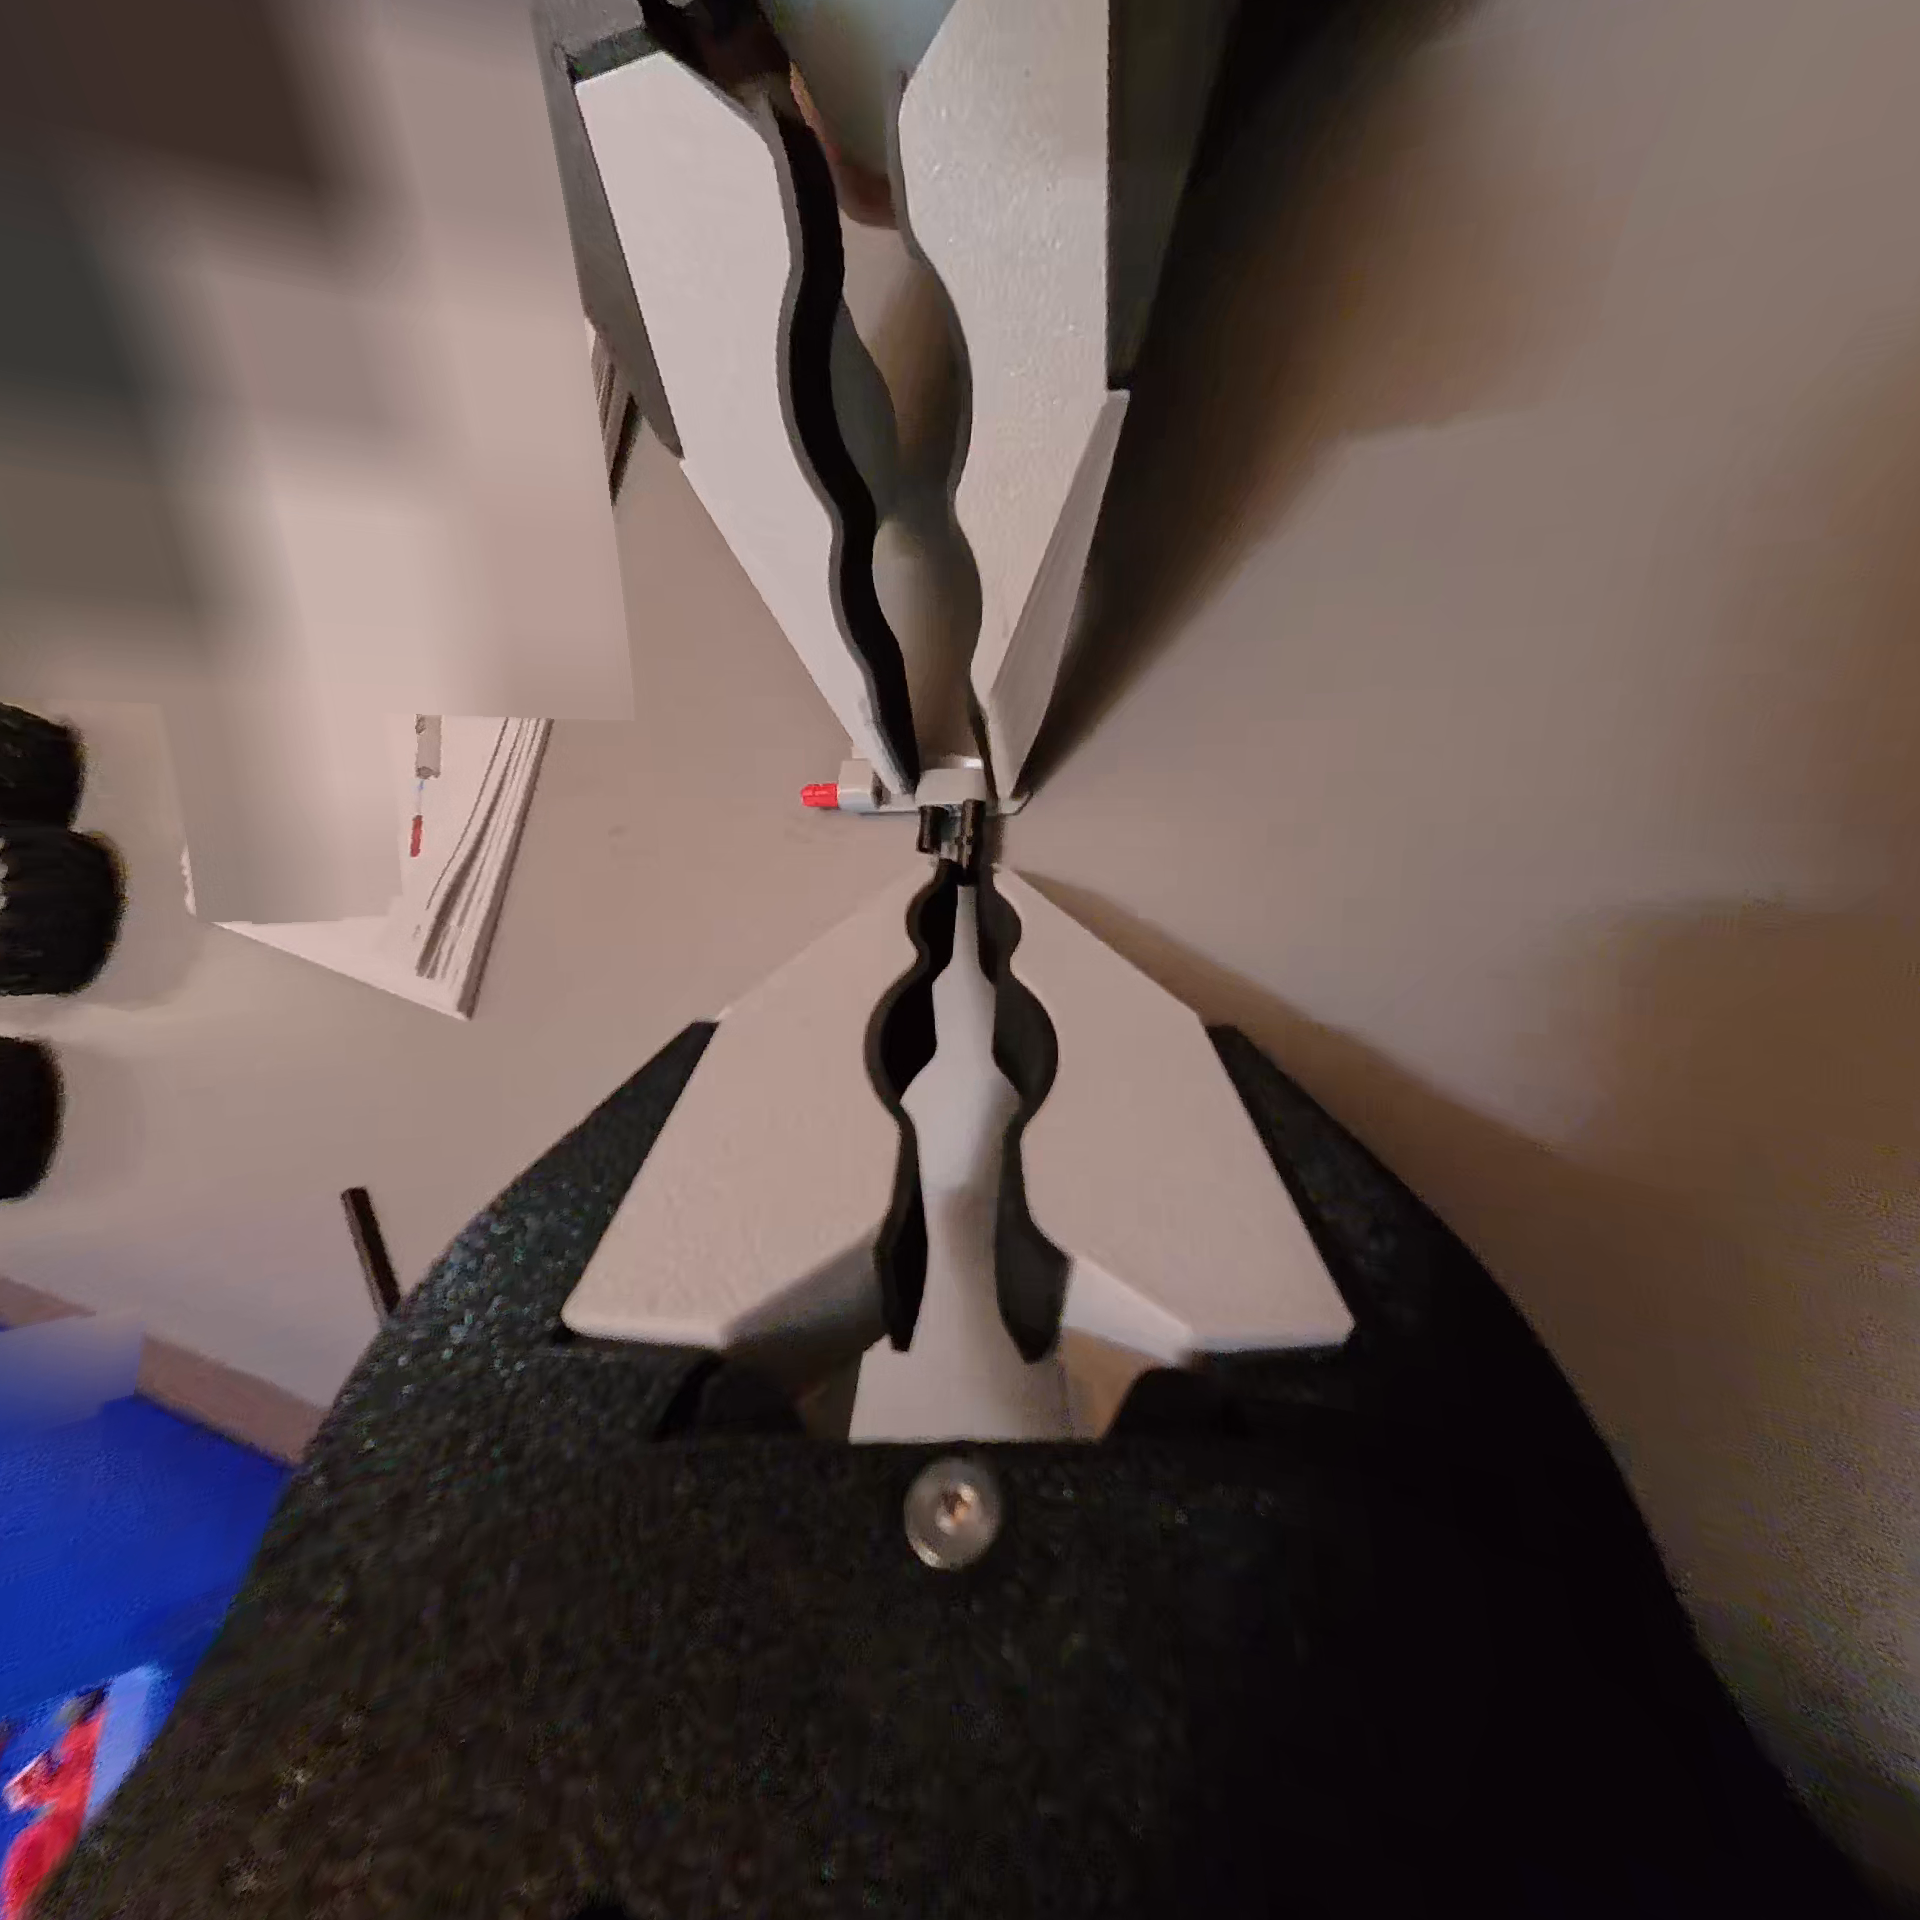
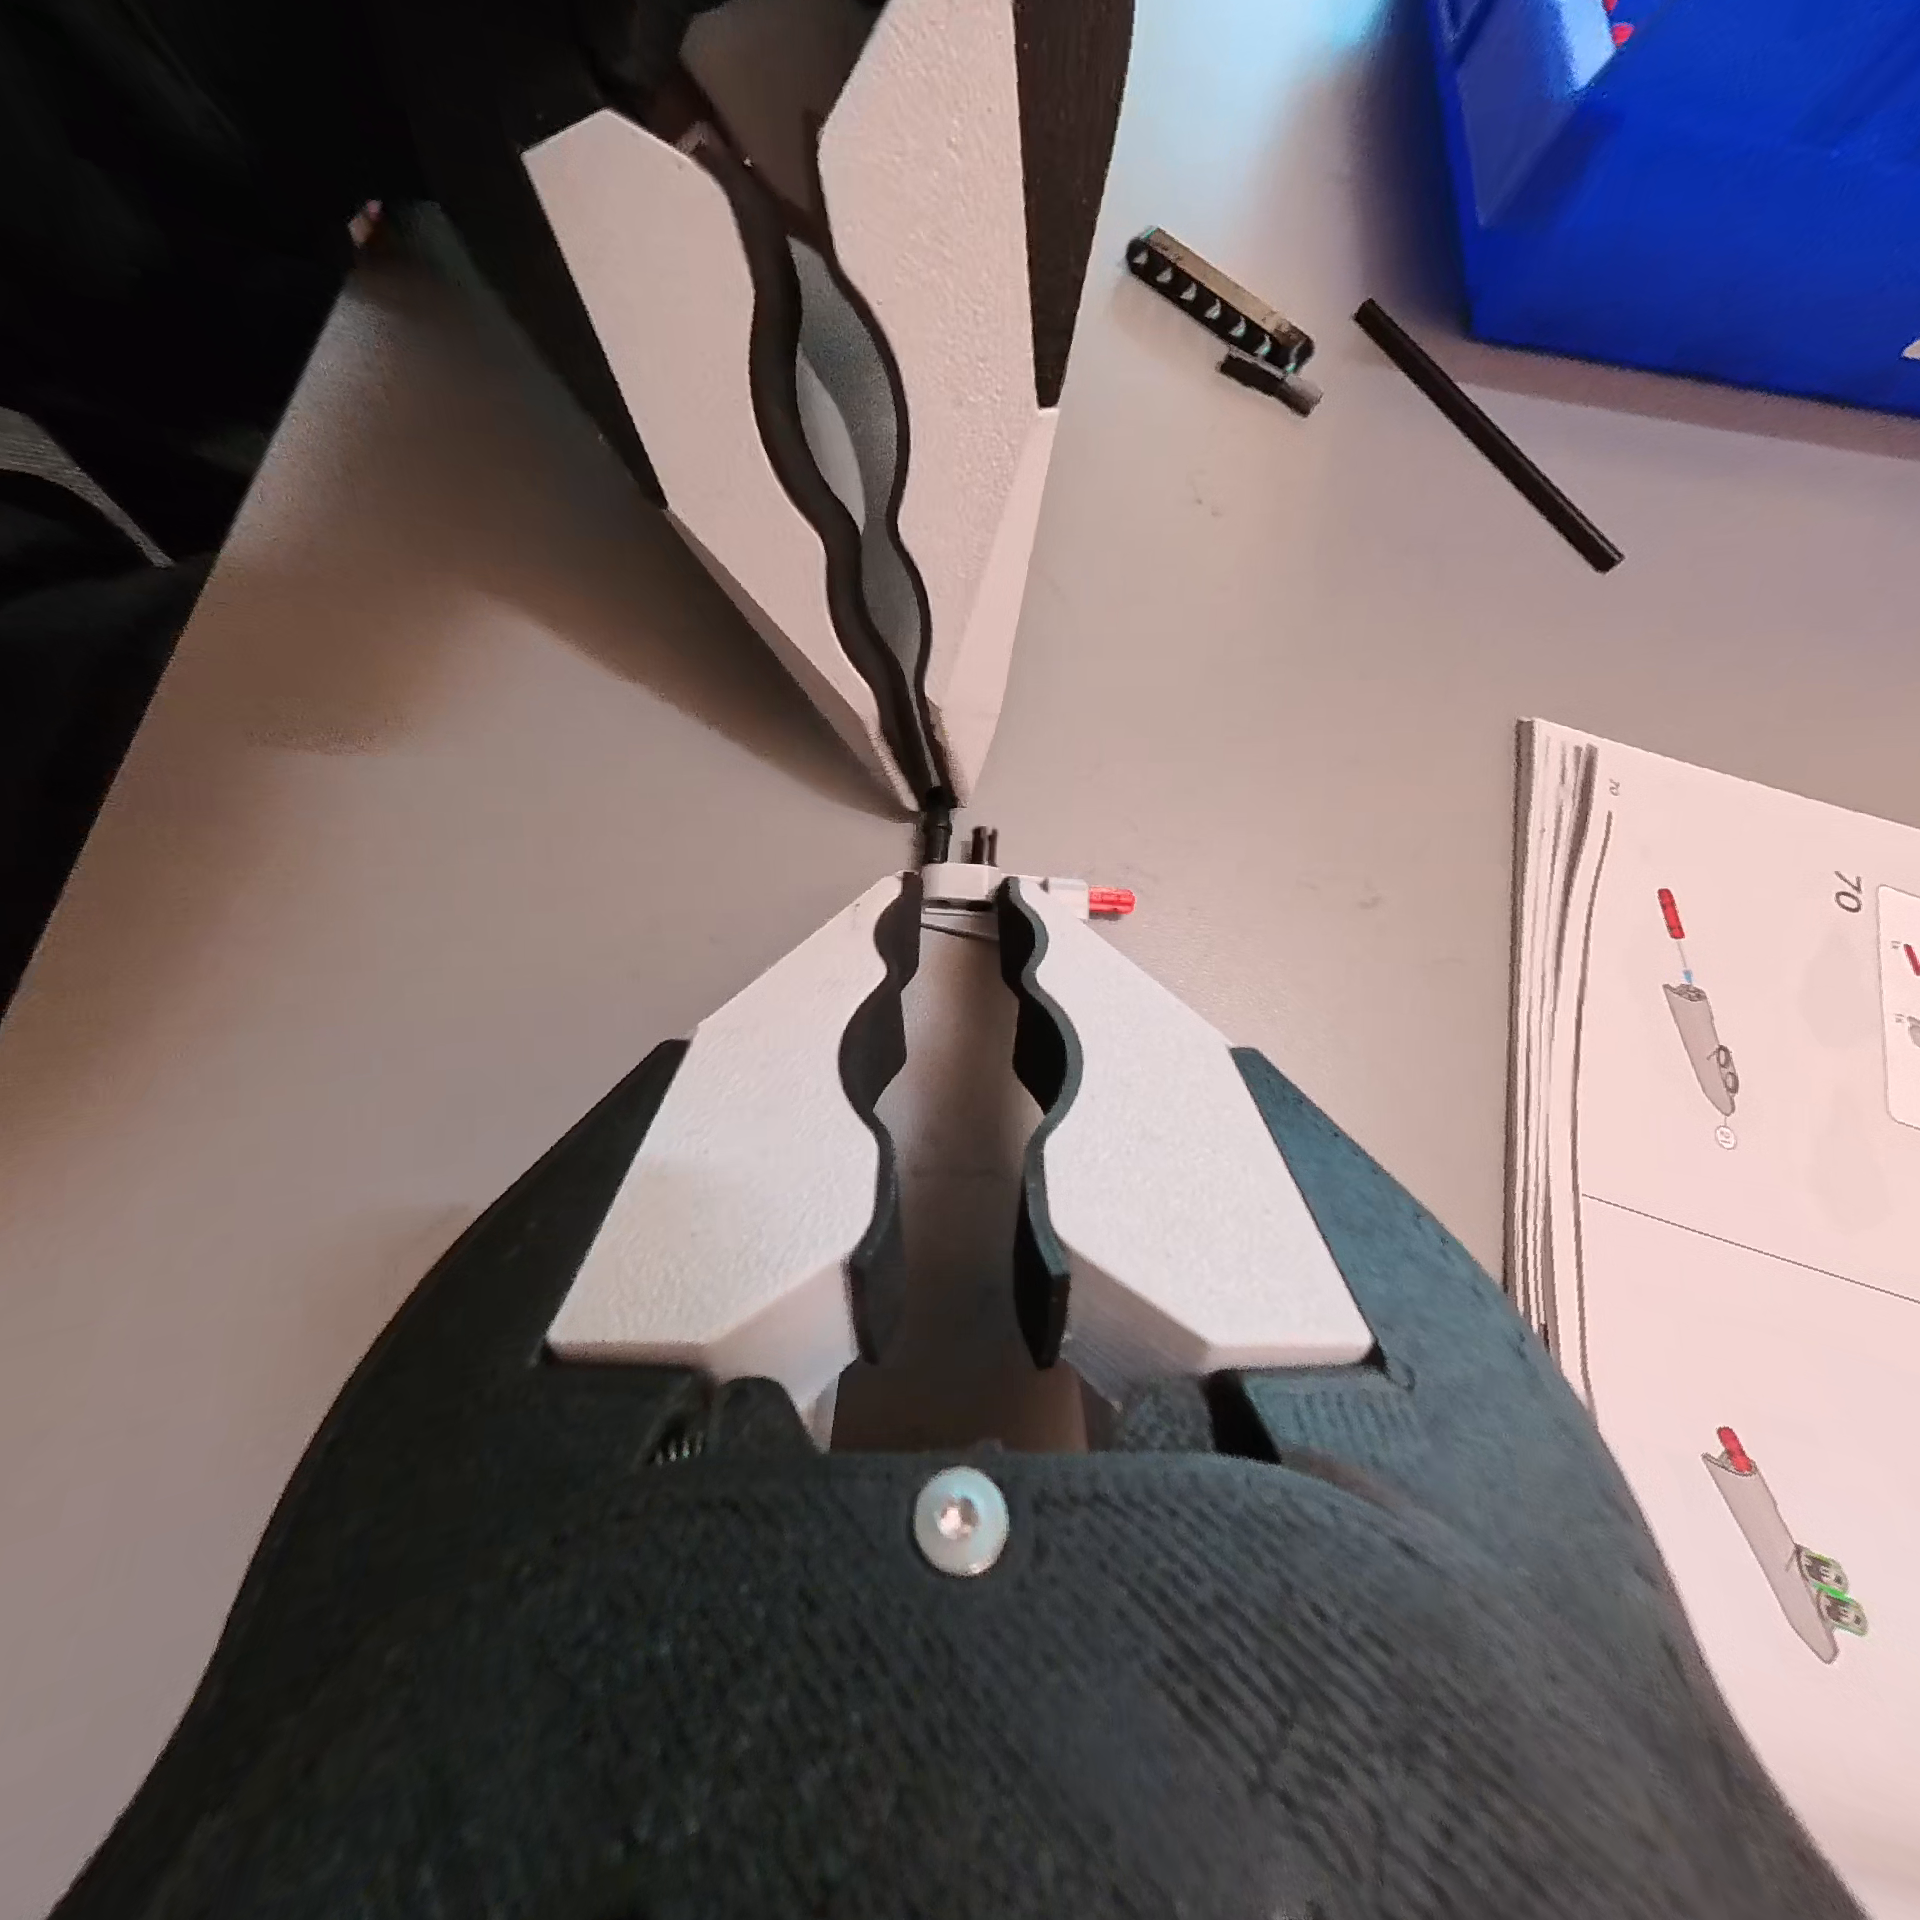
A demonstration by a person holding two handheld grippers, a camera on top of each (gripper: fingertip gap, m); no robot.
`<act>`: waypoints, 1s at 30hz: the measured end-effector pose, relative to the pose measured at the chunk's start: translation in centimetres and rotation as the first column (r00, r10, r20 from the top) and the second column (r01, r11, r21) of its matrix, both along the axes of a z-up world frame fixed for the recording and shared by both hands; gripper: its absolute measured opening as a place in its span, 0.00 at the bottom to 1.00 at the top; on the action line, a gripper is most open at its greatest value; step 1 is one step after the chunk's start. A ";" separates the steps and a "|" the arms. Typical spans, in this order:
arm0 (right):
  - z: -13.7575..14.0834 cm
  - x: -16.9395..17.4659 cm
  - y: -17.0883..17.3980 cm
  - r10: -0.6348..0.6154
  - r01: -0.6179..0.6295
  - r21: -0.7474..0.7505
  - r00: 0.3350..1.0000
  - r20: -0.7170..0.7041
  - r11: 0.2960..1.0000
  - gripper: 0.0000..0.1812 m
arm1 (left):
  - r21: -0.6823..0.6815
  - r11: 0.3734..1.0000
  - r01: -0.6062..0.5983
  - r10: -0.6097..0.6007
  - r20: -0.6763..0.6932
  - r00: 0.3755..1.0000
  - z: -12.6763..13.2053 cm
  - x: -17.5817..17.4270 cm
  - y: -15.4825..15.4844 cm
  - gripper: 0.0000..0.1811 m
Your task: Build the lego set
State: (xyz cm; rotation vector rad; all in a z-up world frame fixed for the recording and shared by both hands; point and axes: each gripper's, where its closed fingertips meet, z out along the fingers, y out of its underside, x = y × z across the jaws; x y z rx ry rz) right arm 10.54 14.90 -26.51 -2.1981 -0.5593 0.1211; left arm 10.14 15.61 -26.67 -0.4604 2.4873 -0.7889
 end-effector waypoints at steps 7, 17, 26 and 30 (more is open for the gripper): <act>0.0 0.4 0.2 -0.060 0.059 -0.016 0.998 -0.032 0.998 0.08 | 0.126 0.991 -0.042 0.029 0.104 0.994 0.1 0.4 0.3 0.01; 0.0 0.4 0.2 -0.065 0.064 -0.018 0.997 -0.036 0.998 0.08 | 0.215 0.972 -0.093 0.061 0.149 0.987 0.6 0.4 0.4 0.01; 0.0 0.3 0.2 -0.056 0.055 -0.018 0.998 -0.035 0.998 0.08 | 0.289 0.954 -0.081 0.048 0.121 0.992 0.1 0.3 0.5 0.00; 0.0 0.3 0.2 -0.053 0.052 -0.020 0.998 -0.040 0.998 0.08 | 0.227 0.972 -0.065 0.035 0.137 0.990 0.2 0.4 0.3 0.00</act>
